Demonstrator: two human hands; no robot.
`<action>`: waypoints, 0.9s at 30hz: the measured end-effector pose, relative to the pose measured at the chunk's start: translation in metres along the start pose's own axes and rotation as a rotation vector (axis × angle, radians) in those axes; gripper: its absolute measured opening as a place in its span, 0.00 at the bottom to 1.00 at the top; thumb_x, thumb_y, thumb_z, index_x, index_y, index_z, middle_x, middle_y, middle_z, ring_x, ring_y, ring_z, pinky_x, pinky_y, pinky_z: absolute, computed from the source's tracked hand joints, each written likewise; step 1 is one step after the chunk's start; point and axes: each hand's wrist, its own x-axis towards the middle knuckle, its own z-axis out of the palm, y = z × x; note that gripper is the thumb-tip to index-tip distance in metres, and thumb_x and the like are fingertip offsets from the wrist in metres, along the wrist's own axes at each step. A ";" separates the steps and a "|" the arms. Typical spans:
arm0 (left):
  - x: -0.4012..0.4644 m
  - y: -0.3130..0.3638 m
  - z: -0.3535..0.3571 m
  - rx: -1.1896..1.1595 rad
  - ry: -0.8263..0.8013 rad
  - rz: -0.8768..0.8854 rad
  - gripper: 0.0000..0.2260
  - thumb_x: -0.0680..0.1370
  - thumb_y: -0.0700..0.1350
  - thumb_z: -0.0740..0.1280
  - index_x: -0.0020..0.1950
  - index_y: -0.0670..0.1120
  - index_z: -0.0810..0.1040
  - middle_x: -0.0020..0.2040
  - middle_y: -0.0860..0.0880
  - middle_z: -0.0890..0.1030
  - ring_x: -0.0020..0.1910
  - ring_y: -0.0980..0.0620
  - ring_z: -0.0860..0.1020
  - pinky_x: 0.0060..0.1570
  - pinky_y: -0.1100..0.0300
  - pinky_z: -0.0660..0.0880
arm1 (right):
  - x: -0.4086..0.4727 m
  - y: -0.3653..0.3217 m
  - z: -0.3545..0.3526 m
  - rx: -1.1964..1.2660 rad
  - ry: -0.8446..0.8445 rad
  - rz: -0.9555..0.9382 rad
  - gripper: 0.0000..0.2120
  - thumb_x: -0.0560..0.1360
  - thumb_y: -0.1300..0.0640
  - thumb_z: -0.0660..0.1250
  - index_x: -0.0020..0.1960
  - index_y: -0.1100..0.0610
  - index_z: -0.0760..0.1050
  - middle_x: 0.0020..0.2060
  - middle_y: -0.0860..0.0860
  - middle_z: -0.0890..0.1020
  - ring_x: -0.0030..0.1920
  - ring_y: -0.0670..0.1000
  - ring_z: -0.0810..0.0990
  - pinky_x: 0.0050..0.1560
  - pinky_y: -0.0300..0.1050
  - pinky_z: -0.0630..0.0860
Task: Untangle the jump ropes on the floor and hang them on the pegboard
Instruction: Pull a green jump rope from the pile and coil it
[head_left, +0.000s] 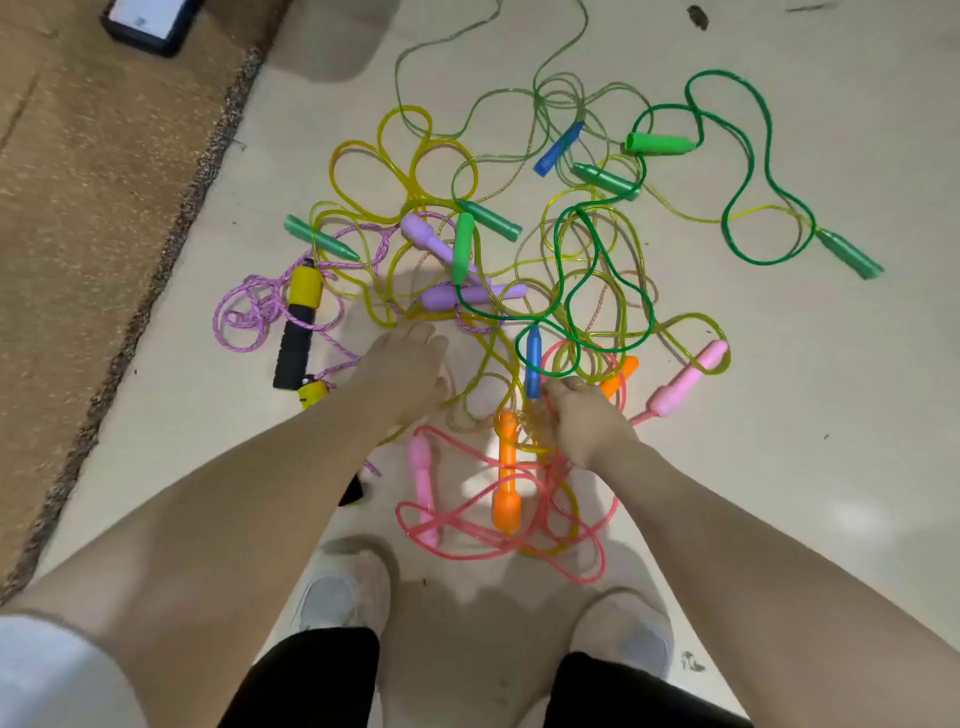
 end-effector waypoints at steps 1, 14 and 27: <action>0.008 -0.001 0.005 0.030 0.009 0.019 0.22 0.79 0.47 0.57 0.72 0.43 0.61 0.74 0.44 0.59 0.73 0.45 0.55 0.69 0.54 0.57 | 0.010 0.002 0.004 -0.005 0.019 -0.019 0.22 0.77 0.63 0.57 0.70 0.57 0.65 0.63 0.58 0.70 0.63 0.61 0.69 0.58 0.52 0.72; 0.030 -0.010 0.026 0.034 -0.014 0.075 0.18 0.80 0.46 0.53 0.68 0.42 0.69 0.67 0.43 0.69 0.66 0.43 0.65 0.63 0.54 0.64 | 0.041 0.012 0.054 -0.063 0.078 0.098 0.16 0.77 0.55 0.59 0.64 0.56 0.69 0.57 0.58 0.70 0.56 0.61 0.73 0.54 0.51 0.71; 0.036 0.028 0.044 -0.651 0.017 0.017 0.27 0.78 0.39 0.58 0.76 0.48 0.55 0.73 0.45 0.64 0.68 0.44 0.68 0.66 0.54 0.66 | 0.028 -0.006 0.018 0.676 0.075 -0.013 0.06 0.74 0.65 0.60 0.45 0.56 0.65 0.31 0.50 0.72 0.30 0.49 0.69 0.29 0.40 0.64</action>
